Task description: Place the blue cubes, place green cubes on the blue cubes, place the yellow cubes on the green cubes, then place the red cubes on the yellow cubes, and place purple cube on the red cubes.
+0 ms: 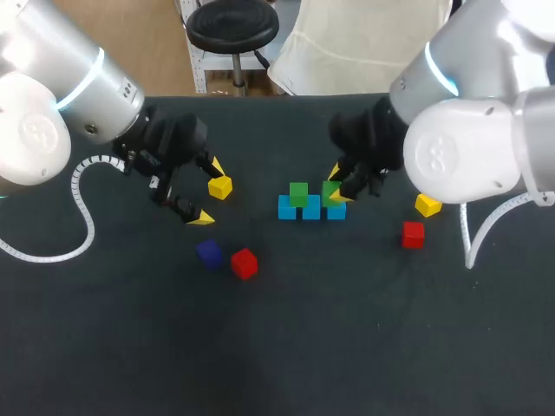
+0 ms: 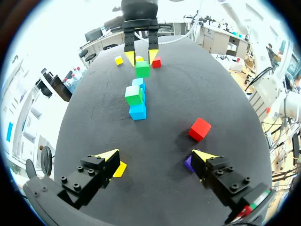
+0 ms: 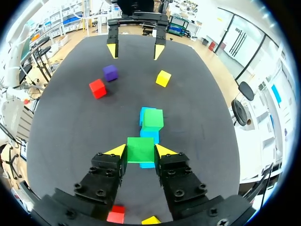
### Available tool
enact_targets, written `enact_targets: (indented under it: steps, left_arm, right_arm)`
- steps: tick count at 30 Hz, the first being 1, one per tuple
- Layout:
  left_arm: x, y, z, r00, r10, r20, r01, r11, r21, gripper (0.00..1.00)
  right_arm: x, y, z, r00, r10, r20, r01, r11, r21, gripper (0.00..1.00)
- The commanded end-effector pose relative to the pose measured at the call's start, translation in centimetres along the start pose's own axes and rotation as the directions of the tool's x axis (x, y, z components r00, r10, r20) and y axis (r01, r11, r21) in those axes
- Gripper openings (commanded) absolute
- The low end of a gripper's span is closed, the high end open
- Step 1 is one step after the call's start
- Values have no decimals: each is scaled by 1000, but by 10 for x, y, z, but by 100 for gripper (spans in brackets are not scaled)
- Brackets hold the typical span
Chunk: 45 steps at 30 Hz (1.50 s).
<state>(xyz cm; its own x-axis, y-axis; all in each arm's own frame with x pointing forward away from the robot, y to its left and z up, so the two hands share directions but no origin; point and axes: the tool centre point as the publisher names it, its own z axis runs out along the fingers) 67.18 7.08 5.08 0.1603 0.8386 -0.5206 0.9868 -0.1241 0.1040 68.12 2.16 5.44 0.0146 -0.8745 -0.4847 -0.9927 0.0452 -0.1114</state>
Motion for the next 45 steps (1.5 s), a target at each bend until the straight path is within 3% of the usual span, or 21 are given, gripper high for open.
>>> enact_targets:
  steps: [1,12,45]
  left_arm:
    - [1,0,0,1000,3,3,-3,1000,-2,100]
    - [1,0,0,1000,3,3,-3,1000,-2,100]
    - [1,0,0,1000,3,3,-3,1000,-2,100]
  right_arm:
    - [-1,-8,7,1000,-1,7,1,1000,-6,0]
    - [2,-14,19,1000,14,6,-13,1000,-14,0]
    - [8,-17,24,999,35,2,-35,999,-28,0]
